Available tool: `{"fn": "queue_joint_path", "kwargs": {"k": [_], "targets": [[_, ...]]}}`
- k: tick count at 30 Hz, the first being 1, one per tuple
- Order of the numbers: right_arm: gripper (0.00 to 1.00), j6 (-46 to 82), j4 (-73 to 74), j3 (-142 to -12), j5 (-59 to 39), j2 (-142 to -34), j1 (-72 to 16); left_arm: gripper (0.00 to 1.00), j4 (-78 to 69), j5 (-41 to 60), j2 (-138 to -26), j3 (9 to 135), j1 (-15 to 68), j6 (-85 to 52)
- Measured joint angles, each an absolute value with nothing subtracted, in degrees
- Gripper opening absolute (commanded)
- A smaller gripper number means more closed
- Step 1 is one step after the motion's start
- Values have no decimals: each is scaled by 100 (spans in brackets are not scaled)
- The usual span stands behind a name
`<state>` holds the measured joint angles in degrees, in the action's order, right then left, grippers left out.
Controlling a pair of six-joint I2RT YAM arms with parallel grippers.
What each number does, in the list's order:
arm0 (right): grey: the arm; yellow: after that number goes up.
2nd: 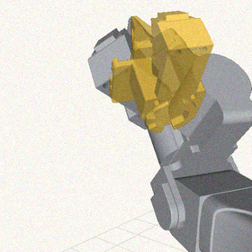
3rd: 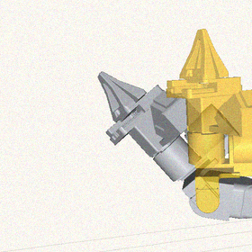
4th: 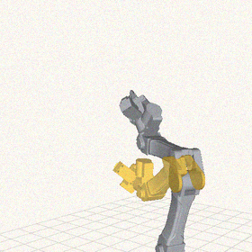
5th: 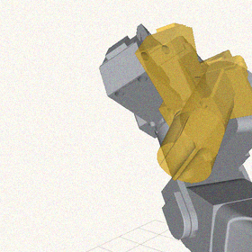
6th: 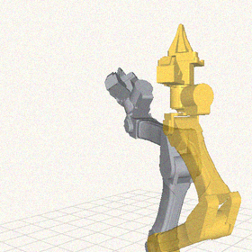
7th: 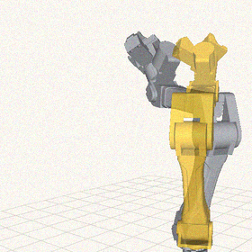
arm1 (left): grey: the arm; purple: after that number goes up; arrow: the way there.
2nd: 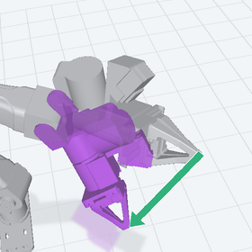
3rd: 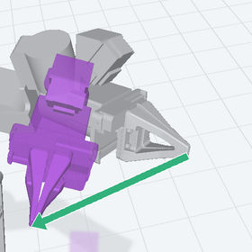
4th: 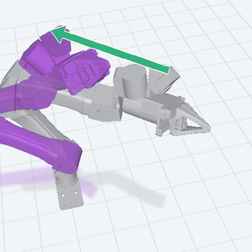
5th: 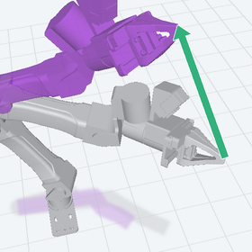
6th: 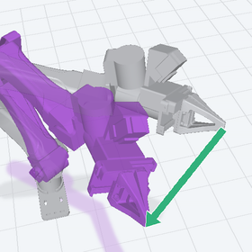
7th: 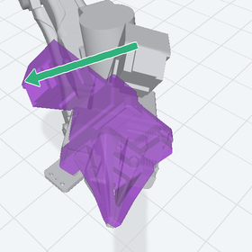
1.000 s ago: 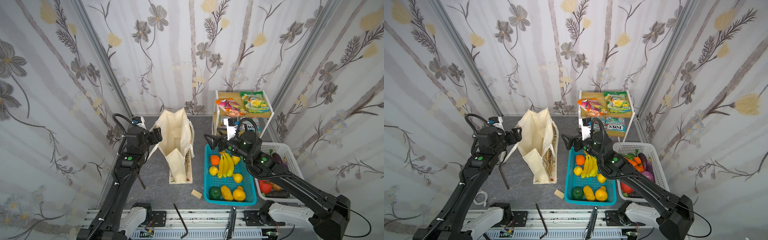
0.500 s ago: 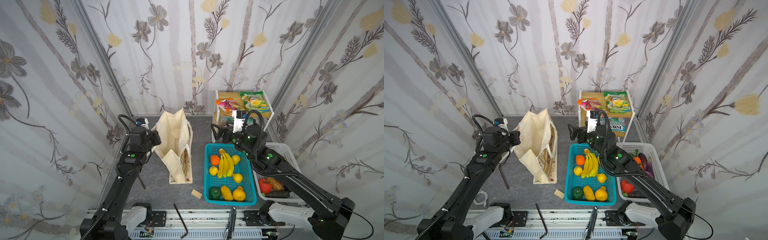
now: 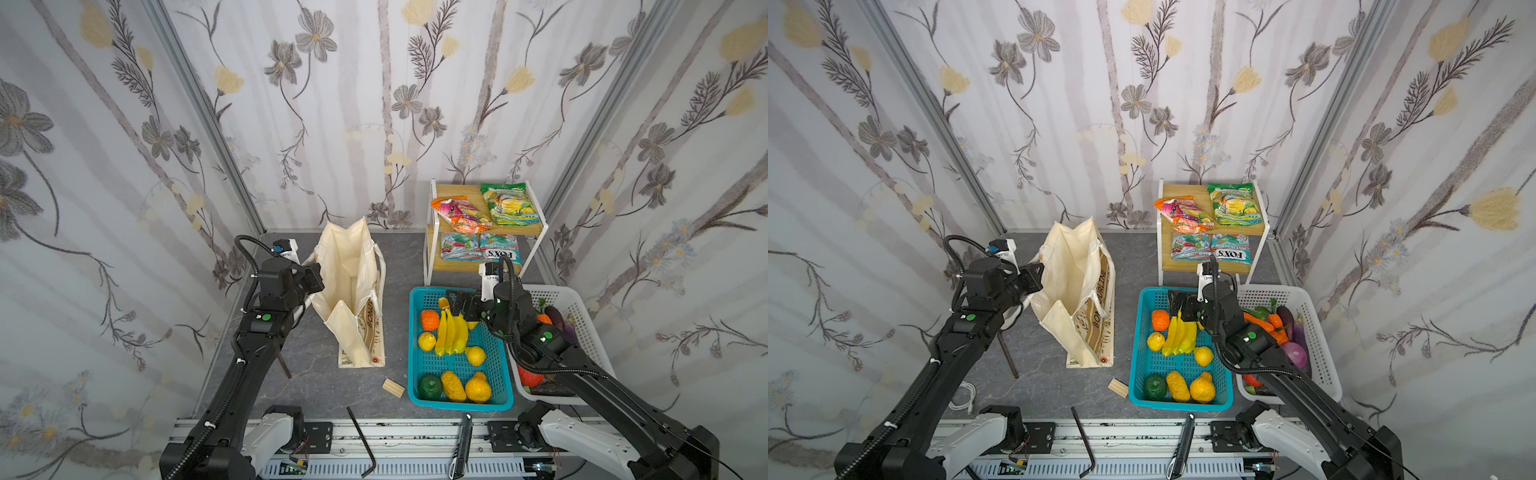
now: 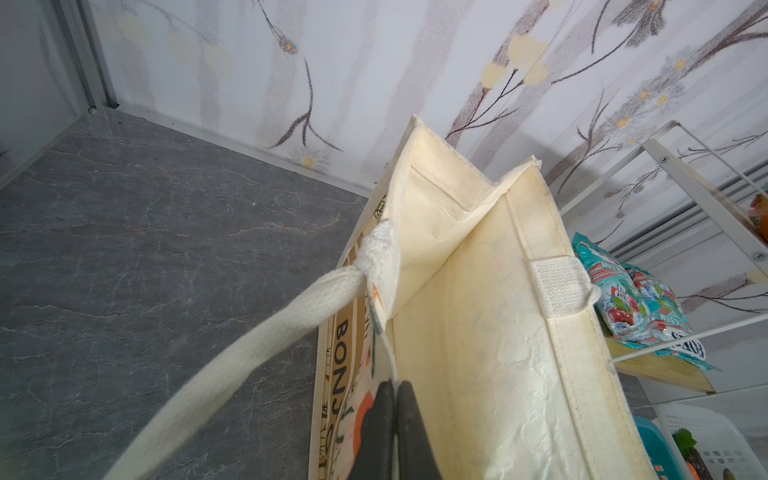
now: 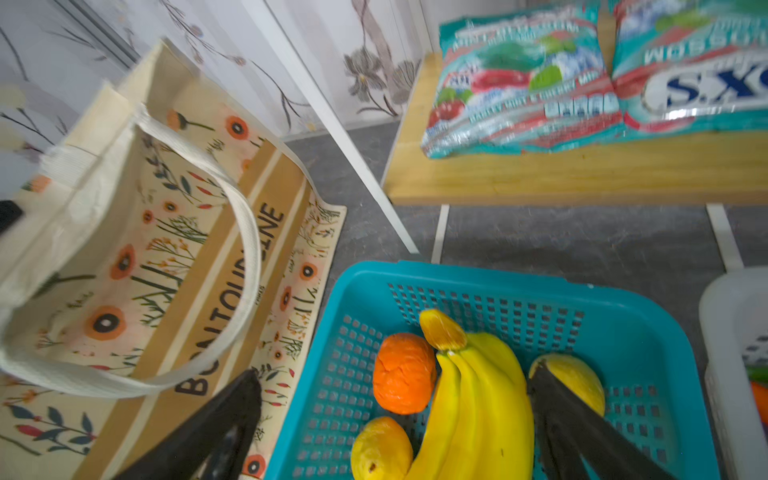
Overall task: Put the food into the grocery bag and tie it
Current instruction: 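Lower the right gripper onto the yellow bananas and close on them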
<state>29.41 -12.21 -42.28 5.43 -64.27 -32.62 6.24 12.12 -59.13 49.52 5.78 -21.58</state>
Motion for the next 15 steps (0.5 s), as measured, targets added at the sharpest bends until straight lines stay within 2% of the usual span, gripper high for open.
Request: {"fn": "queue_joint_path", "kwargs": {"k": [4, 8, 15], "targets": [[97, 3326, -1544, -3990, 305, -6722, -2943, 0, 222, 1361, -5905, 4757, 543, -2185], [86, 3629, -1566, -4084, -110, -7098, -2724, 0, -268, 1634, -5874, 4517, 237, -2187], [82, 3640, -1522, -4123, -497, -7850, -2539, 0, -486, 1905, -5605, 4283, 3, -2292]]}}
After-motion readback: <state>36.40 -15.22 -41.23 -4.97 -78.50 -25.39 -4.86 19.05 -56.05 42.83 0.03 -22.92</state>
